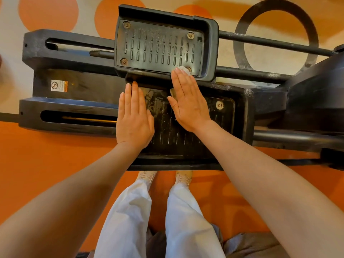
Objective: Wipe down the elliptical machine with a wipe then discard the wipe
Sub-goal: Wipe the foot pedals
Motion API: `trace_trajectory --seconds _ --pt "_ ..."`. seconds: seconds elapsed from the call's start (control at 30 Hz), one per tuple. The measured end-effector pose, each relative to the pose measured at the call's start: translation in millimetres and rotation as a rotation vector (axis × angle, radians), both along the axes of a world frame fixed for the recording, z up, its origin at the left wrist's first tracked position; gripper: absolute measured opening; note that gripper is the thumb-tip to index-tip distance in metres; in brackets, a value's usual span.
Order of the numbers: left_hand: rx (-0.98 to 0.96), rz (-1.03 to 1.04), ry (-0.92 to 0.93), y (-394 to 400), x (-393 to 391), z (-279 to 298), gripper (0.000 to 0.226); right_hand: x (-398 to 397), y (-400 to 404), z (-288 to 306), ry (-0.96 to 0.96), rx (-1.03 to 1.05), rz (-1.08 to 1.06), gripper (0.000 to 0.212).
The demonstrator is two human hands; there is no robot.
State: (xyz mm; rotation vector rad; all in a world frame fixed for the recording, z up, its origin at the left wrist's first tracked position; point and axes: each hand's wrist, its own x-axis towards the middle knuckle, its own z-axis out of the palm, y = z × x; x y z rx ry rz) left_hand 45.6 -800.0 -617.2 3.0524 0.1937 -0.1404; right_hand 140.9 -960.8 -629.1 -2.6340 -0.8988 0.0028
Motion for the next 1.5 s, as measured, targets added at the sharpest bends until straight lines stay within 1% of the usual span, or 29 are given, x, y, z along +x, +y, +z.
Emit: trace_trajectory --seconds 0.1,0.3,0.47,0.53,0.6,0.67,0.73,0.83,0.93,1.0,1.07,1.17,1.27,1.3,1.43,1.5 --pt "-0.009 0.006 -0.007 -0.7 0.7 0.8 0.062 2.7 -10.2 -3.4 0.009 -0.028 -0.018 0.062" --pt "-0.011 0.014 0.005 -0.3 1.1 0.3 0.062 -0.1 -42.2 -8.5 0.116 -0.068 -0.213 0.068" --pt "-0.014 0.016 -0.001 -1.2 1.1 0.1 0.062 -5.7 -25.0 -6.8 0.214 -0.004 -0.292 0.07" --pt "-0.014 0.017 -0.002 -0.7 0.6 0.2 0.062 -6.6 -28.9 -8.0 0.241 0.02 -0.276 0.069" --pt "-0.018 0.02 -0.003 -0.2 0.9 0.2 0.062 -5.4 -43.4 -8.1 0.267 0.039 -0.312 0.068" --pt "-0.017 0.021 -0.004 -0.1 0.8 0.1 0.062 -1.5 -63.1 -9.7 0.298 0.002 -0.409 0.068" --pt "-0.011 0.018 -0.007 -0.5 0.8 -0.2 0.062 2.9 -81.7 -12.9 0.286 -0.09 -0.456 0.07" --pt "-0.015 0.026 -0.008 -1.3 0.7 0.1 0.062 7.2 -91.3 -16.0 0.306 -0.131 -0.474 0.072" --pt "-0.014 0.03 -0.004 -1.4 0.9 0.3 0.063 6.9 -78.7 -14.5 0.34 -0.048 -0.526 0.073" --pt "-0.011 0.032 -0.001 -1.4 0.9 0.5 0.063 6.4 -77.6 -14.1 0.334 -0.039 -0.514 0.073" --pt "-0.01 0.031 0.001 -1.6 1.3 0.8 0.063 6.2 -87.9 -14.9 0.325 -0.087 -0.484 0.071" --pt "-0.012 0.037 0.008 -1.9 1.2 1.4 0.063 8.1 -109.5 -13.8 0.344 -0.15 -0.579 0.07" --pt "-0.013 0.038 0.006 -2.2 1.6 2.3 0.064 8.9 -120.9 -12.5 0.316 -0.319 -0.601 0.073" --pt "-0.016 0.038 0.004 -2.3 1.6 2.5 0.064 8.9 -121.1 -12.7 0.319 -0.339 -0.6 0.074" --pt "-0.02 0.037 0.0 -2.9 1.6 2.4 0.063 11.3 -109.3 -12.5 0.396 -0.285 -0.654 0.08" --pt "-0.019 0.036 -0.001 -2.3 1.4 2.0 0.063 13.4 -105.0 -11.6 0.405 -0.248 -0.634 0.081"
